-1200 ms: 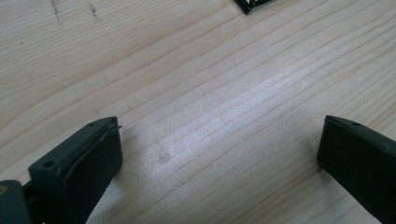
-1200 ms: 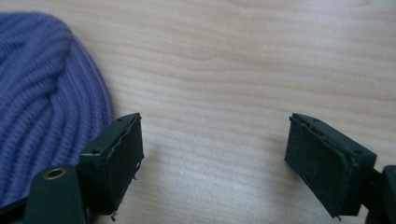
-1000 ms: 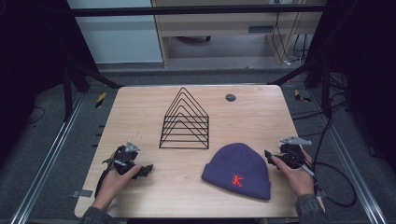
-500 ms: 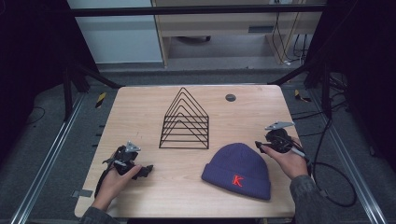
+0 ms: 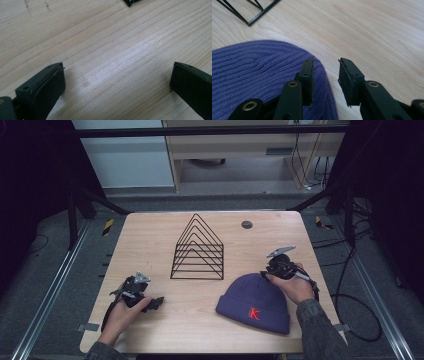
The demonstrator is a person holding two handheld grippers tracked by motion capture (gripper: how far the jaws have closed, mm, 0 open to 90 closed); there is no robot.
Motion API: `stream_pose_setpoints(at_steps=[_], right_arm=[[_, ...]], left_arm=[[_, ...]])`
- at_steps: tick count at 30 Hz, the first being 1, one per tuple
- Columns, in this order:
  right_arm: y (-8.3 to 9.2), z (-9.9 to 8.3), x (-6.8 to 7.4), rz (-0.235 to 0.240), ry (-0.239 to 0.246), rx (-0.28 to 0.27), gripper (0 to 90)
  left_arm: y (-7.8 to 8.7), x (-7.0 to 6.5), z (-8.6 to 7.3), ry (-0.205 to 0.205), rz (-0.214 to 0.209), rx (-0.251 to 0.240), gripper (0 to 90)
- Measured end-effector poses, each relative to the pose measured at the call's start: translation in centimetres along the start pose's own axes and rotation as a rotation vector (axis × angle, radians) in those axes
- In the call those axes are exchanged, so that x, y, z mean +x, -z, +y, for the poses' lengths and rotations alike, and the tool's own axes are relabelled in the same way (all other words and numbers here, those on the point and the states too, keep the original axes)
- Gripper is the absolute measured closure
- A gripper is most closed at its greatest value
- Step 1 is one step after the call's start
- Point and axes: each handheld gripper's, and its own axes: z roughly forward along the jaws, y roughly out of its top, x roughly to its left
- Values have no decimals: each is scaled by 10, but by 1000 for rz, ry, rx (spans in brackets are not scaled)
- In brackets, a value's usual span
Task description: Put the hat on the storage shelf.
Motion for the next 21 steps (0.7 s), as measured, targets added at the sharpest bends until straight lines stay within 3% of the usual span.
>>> stream_pose_setpoints(at_steps=[7,12,21], right_arm=[[-19,0,5,22,-4,75,591],[-23,-1,8,21,-12,86,590],[-23,-1,11,41,-28,104,728]], left_arm=[[0,0,1,-3,-6,3,0],[-1,0,1,-3,-6,1,0],[-1,0,1,-3,-7,3,0]])
